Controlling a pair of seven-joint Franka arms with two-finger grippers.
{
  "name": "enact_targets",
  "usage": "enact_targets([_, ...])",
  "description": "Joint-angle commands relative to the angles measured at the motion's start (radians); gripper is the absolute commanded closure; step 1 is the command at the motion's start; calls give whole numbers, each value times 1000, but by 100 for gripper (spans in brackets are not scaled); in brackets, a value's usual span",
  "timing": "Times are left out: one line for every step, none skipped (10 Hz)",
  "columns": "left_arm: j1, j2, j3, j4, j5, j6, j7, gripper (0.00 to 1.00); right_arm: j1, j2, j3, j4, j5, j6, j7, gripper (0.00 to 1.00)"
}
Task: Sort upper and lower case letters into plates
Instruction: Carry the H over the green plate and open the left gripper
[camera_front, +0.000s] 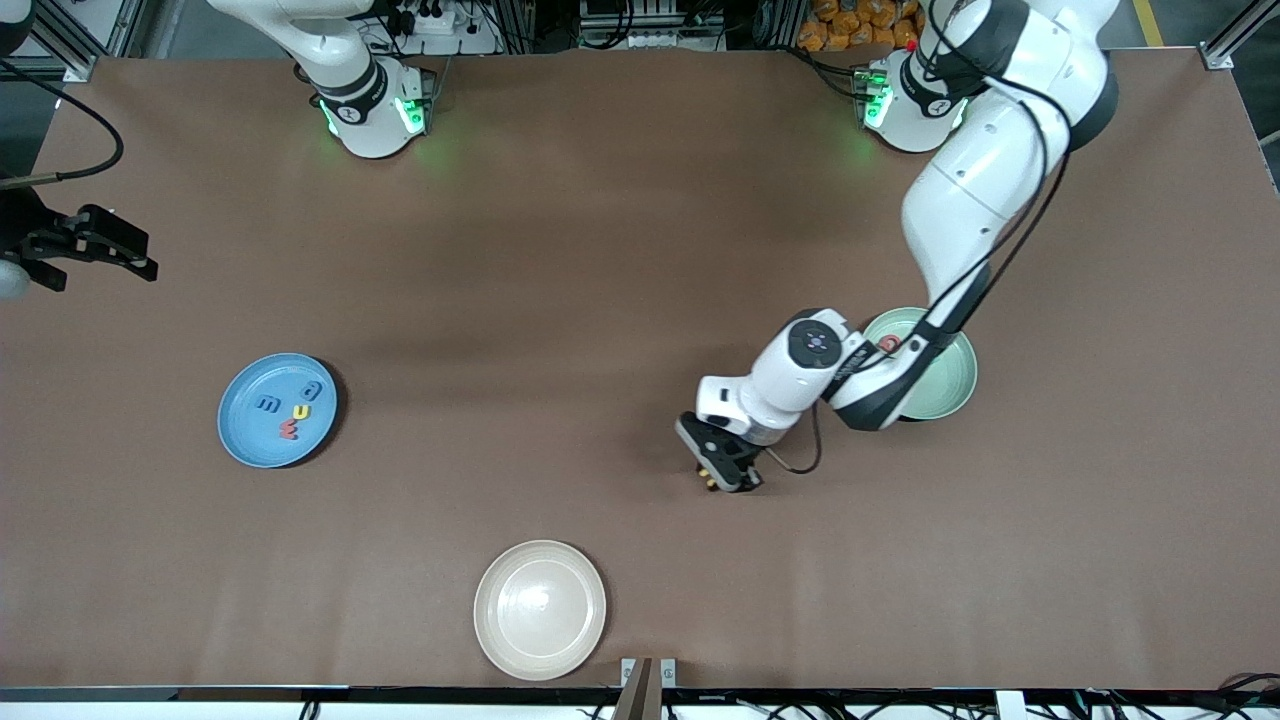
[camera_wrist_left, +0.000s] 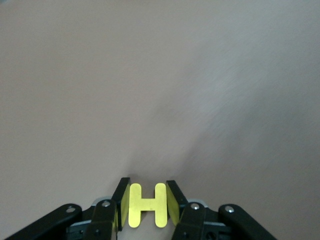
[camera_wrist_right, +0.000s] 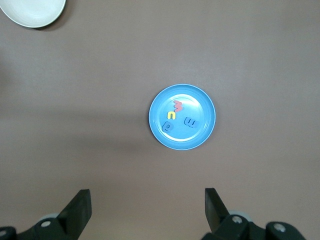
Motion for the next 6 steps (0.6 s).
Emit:
enact_targets([171,-139,-75,-206,-29,-50,52,100,-18,-11,17,-19,1,0,16,0])
enact_targets([266,-168,-128,-269,-27,-79,75,100,-18,-11,17,-20,2,0,16,0])
enact_targets([371,-185,-200,-318,-19,-113,84,100,-18,-11,17,-22,2,0,16,0])
enact_targets([451,-187,-274,-328,-12,-189,87,100,-18,-11,17,-22,1,-1,16,0])
enact_targets([509,-194,-346,-328,-12,-284,86,100,-18,-11,17,-22,2,-1,16,0])
enact_targets([583,-209,-397,-337,-12,-367,95,100,-18,-11,17,-22,2,-1,16,0])
